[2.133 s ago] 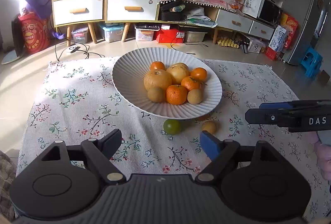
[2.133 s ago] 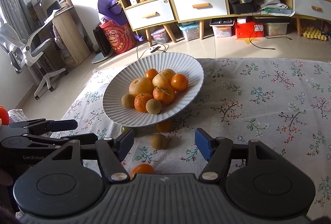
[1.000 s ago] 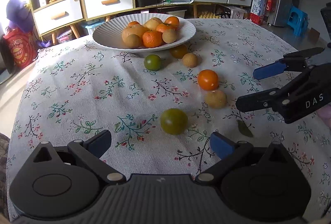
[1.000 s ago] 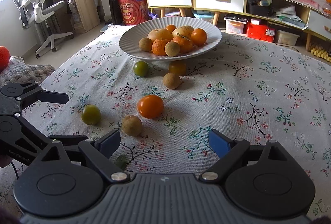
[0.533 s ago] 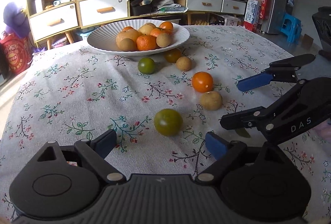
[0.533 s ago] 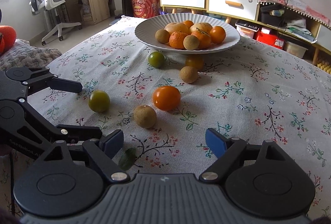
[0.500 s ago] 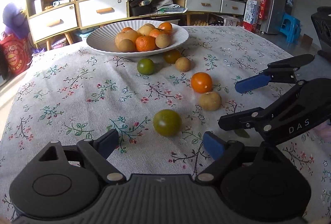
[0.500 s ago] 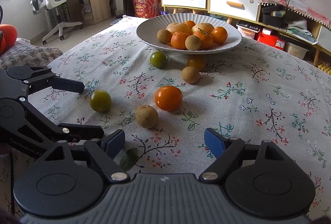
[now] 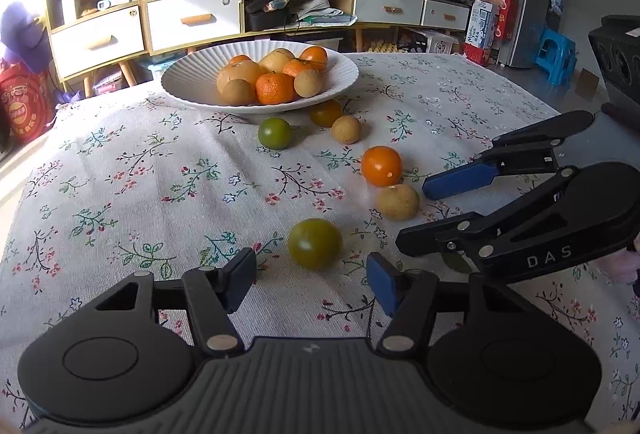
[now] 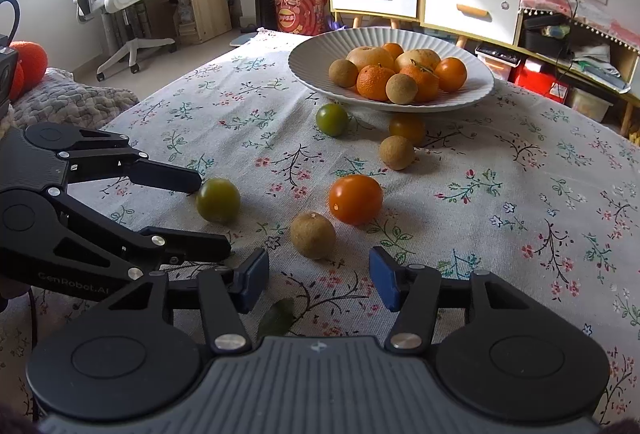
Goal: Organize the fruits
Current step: 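Grasp a brown kiwi with the right tool while the left tool grasps a green lime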
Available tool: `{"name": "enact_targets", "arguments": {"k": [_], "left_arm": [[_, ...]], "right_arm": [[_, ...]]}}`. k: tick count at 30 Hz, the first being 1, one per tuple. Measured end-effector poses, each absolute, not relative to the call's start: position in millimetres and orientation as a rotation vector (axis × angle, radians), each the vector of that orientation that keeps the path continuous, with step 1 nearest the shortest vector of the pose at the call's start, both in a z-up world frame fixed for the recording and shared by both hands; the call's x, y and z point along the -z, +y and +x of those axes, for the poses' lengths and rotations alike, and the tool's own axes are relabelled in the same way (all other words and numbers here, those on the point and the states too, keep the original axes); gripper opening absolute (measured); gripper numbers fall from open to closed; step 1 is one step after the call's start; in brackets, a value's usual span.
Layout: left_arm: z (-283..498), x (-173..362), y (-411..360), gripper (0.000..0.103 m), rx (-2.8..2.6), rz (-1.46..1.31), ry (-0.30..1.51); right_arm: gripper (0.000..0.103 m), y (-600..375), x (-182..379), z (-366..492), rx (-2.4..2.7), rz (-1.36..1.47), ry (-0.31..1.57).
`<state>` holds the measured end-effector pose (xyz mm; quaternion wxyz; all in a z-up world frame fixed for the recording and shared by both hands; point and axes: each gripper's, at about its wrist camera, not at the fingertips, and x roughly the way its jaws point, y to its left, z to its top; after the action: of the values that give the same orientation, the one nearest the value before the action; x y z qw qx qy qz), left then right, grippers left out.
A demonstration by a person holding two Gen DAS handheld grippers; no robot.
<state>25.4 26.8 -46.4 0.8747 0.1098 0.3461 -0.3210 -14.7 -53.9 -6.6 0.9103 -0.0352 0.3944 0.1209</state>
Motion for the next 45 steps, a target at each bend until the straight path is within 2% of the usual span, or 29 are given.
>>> {"name": "enact_targets", "arguments": {"k": [15,23,45], "left_arm": [[30,43,27,0.033,0.648,0.185,0.750],[30,42,26,0.017,0.652,0.177,0.756],[51,18,24,0.016,0.591,0.086,0.726]], "right_arm": [[0.037,-50,6,-7,-0.254,-0.066,0.820],[0.024,-52,5,-4,-0.246,-0.055,0.823],[0.022,-58,-19,7,-0.232,0.005,0.771]]}}
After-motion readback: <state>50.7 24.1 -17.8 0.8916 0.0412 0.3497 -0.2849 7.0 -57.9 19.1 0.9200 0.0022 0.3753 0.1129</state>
